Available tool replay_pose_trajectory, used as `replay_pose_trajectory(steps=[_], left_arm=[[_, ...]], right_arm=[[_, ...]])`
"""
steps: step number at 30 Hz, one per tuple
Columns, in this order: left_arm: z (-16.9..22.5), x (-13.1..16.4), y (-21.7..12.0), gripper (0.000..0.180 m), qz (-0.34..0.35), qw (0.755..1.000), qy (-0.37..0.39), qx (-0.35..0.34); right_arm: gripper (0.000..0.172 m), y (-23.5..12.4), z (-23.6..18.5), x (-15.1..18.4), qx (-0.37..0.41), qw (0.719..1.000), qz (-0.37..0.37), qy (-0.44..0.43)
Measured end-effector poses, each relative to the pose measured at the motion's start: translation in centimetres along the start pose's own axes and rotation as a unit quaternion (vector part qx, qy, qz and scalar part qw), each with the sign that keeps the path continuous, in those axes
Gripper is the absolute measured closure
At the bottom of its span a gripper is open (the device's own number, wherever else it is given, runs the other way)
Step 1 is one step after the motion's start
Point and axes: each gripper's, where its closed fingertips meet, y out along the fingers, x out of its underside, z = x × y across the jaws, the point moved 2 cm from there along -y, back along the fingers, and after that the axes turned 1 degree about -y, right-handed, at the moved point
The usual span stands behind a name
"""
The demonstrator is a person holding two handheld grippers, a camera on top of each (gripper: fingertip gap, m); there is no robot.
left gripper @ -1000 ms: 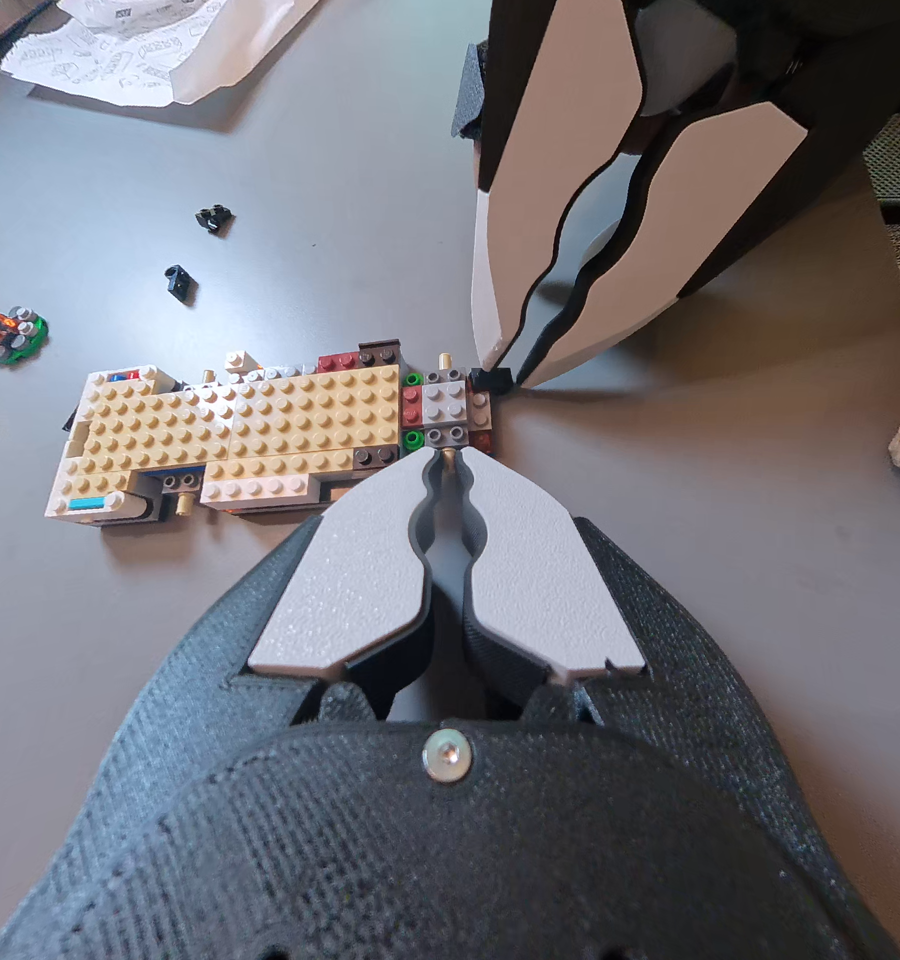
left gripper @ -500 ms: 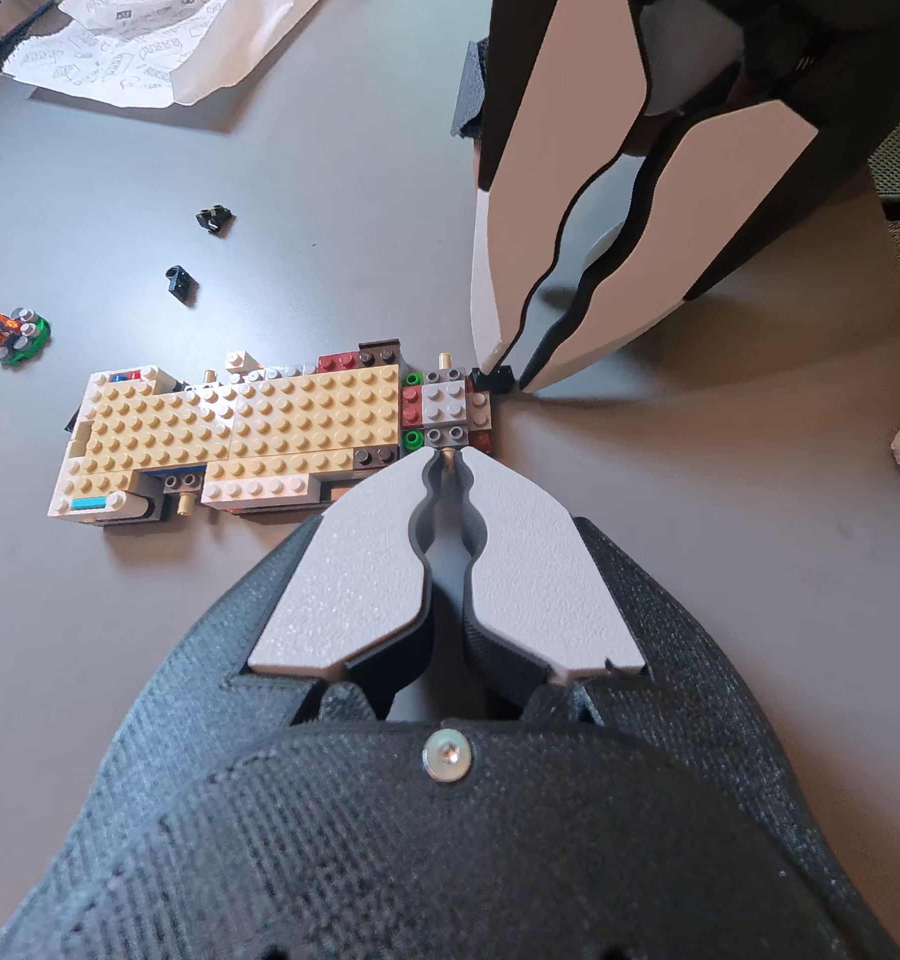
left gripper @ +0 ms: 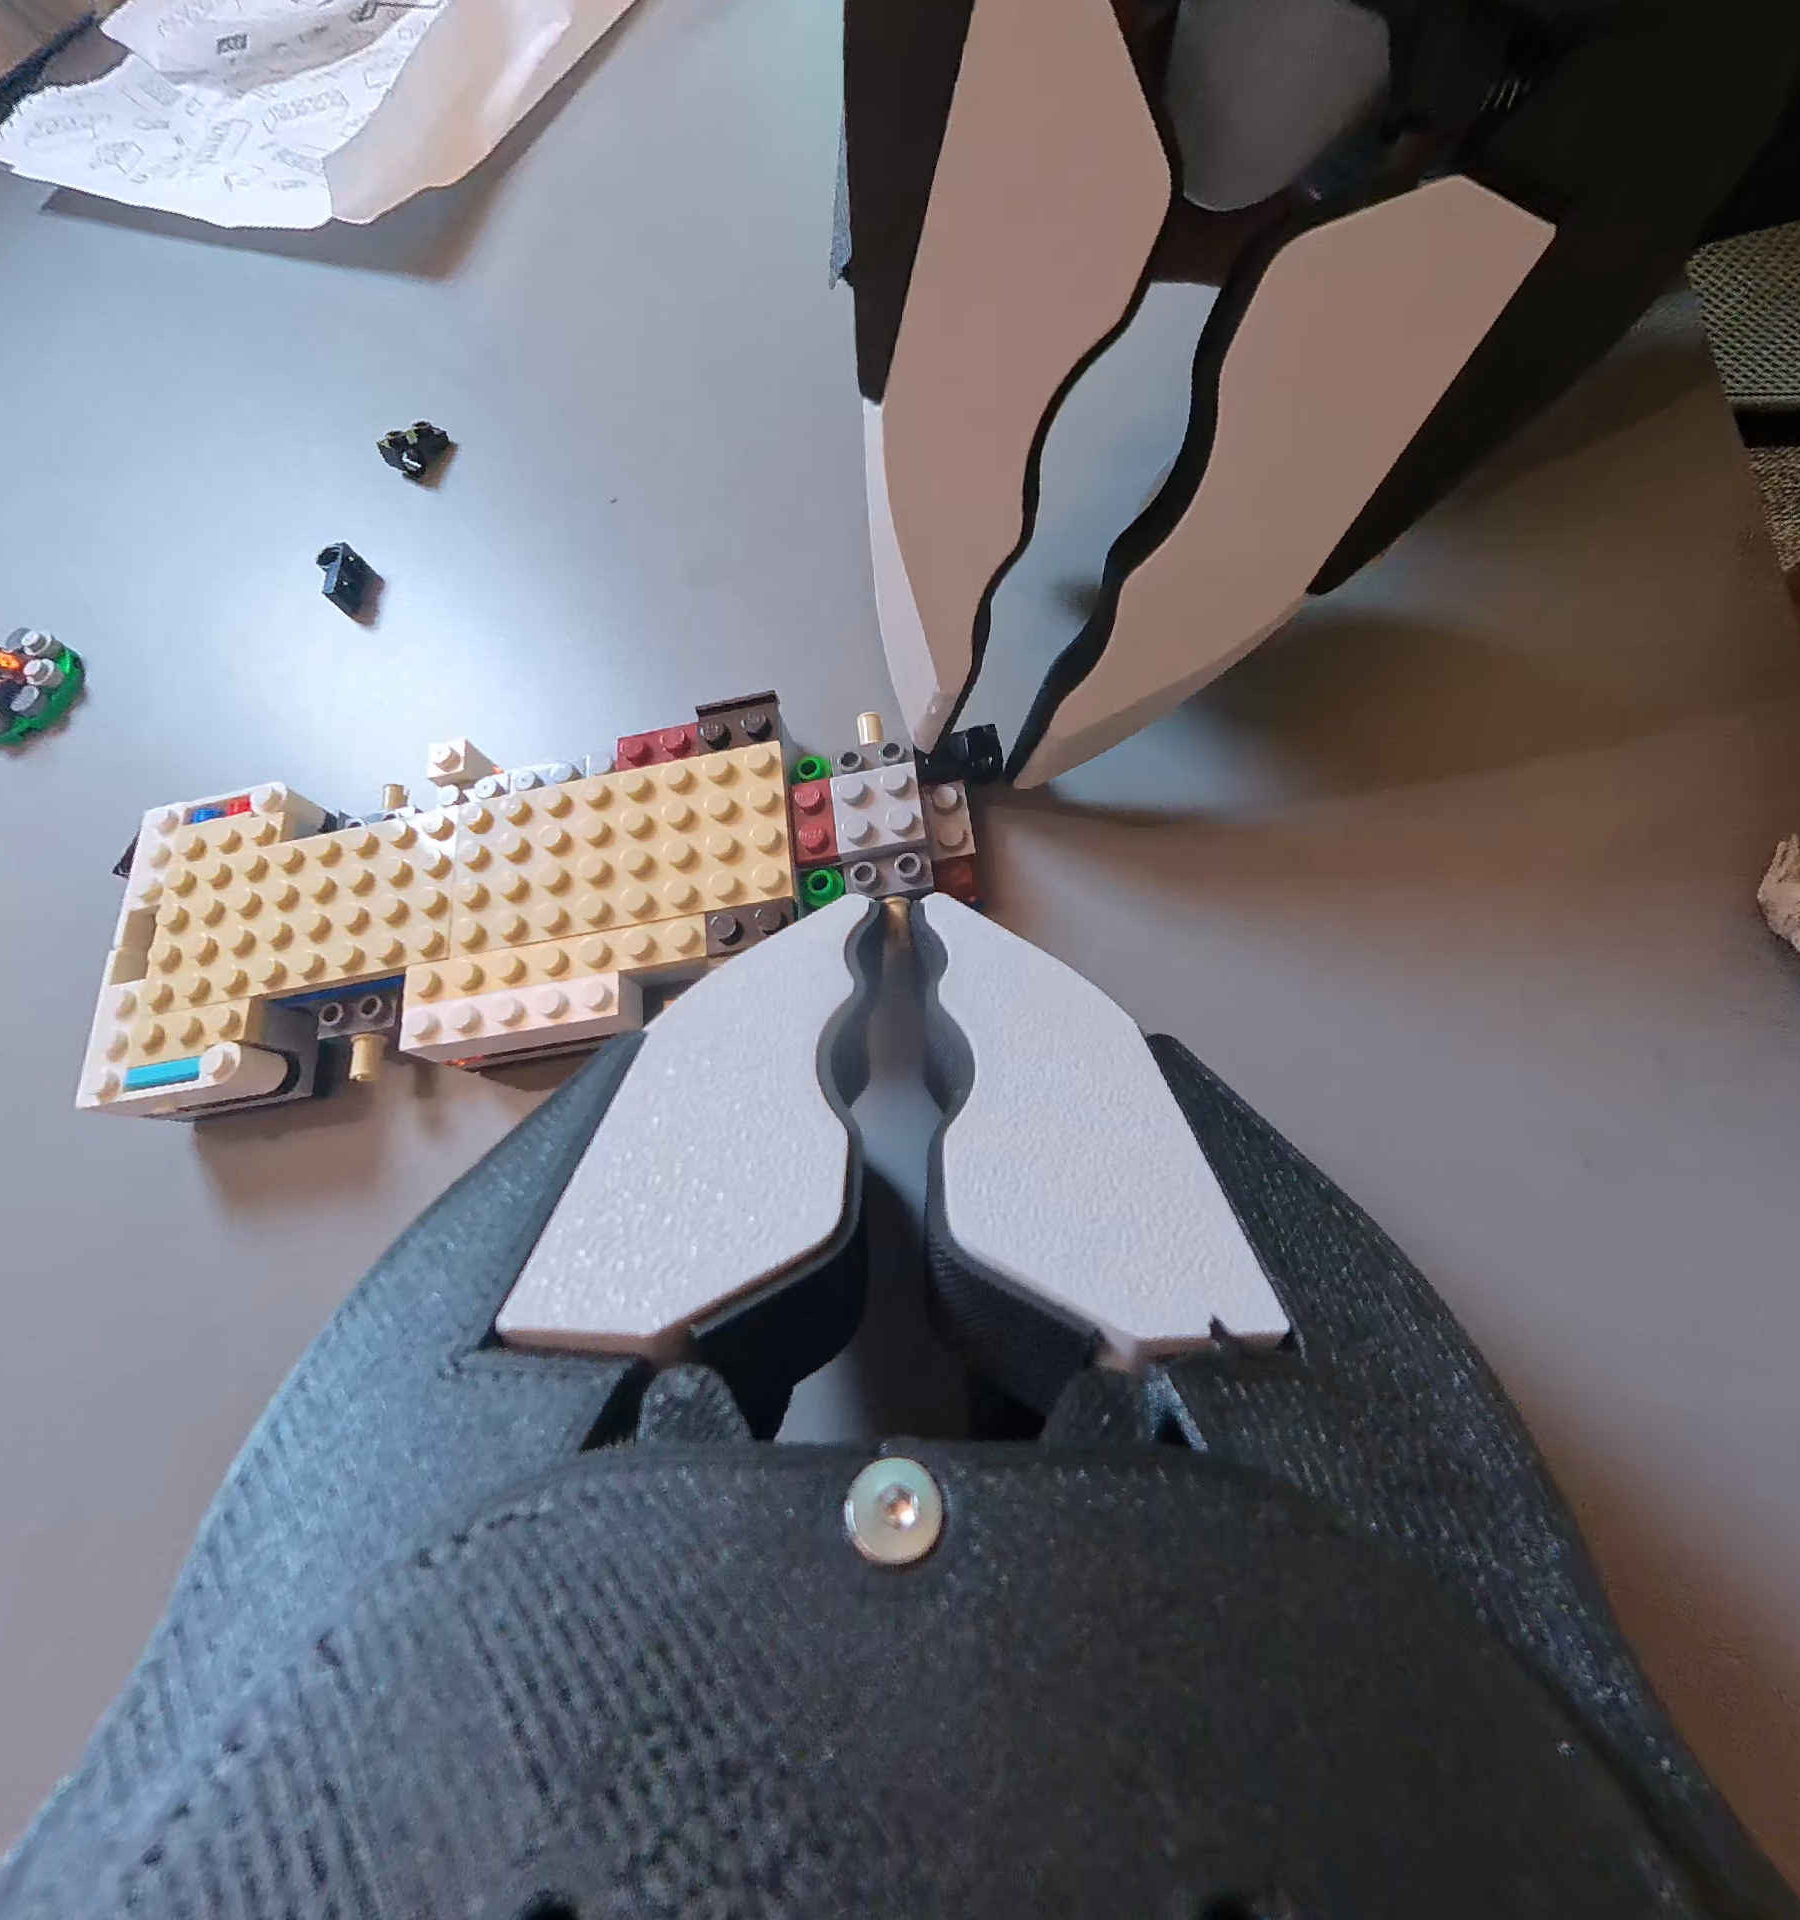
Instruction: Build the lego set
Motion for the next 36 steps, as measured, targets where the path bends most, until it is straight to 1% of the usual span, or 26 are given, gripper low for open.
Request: replay_pose_trajectory(steps=[7, 15, 19, 23, 25, 26, 29, 30, 36], left_arm=[[-0.03, -0.01, 0.00, 0.176, 0.000, 1.000, -0.002, 0.001], [-0.04, 0.00, 0.01, 0.176, 0.001, 1.000, -0.008, 0.002], [-0.06, 0.00, 0.01, 0.176, 0.001, 1.000, -0.009, 0.002], [-0.05, 0.01, 0.00, 0.176, 0.001, 1.000, -0.009, 0.003], [-0.13, 0.06, -0.04, 0.176, 0.001, 1.000, -0.008, 0.001], [-0.15, 0.08, -0.06, 0.176, 0.001, 1.000, -0.008, 0.001], [0.04, 0.03, -0.02, 0.176, 0.002, 1.000, 0.001, 0.002], [0.05, 0.02, 0.00, 0.176, 0.002, 1.000, 0.005, -0.001], [0.01, 0.01, 0.04, 0.176, 0.001, 1.000, 0.003, -0.003]], right_arm=[[0.149, 0.00, -0.51, 0.02, -0.008, 0.998, -0.035, -0.046], [0.150, 0.06, -0.56, -0.09, -0.038, 0.995, -0.062, -0.073], [0.146, -0.01, -0.65, -0.09, -0.058, 0.994, -0.064, -0.065], [0.147, -0.04, -0.57, -0.14, -0.068, 0.995, -0.056, -0.042], [0.148, -0.01, -0.53, -0.25, -0.074, 0.997, -0.035, -0.016], [0.146, -0.08, -0.57, -0.24, -0.080, 0.997, -0.021, -0.005], [0.146, -0.41, -0.71, -0.46, -0.092, 0.995, 0.011, 0.045], [0.146, -0.54, -0.75, -0.57, -0.090, 0.995, 0.019, 0.048], [0.148, -0.30, -0.91, -0.14, -0.081, 0.996, 0.006, 0.032]])
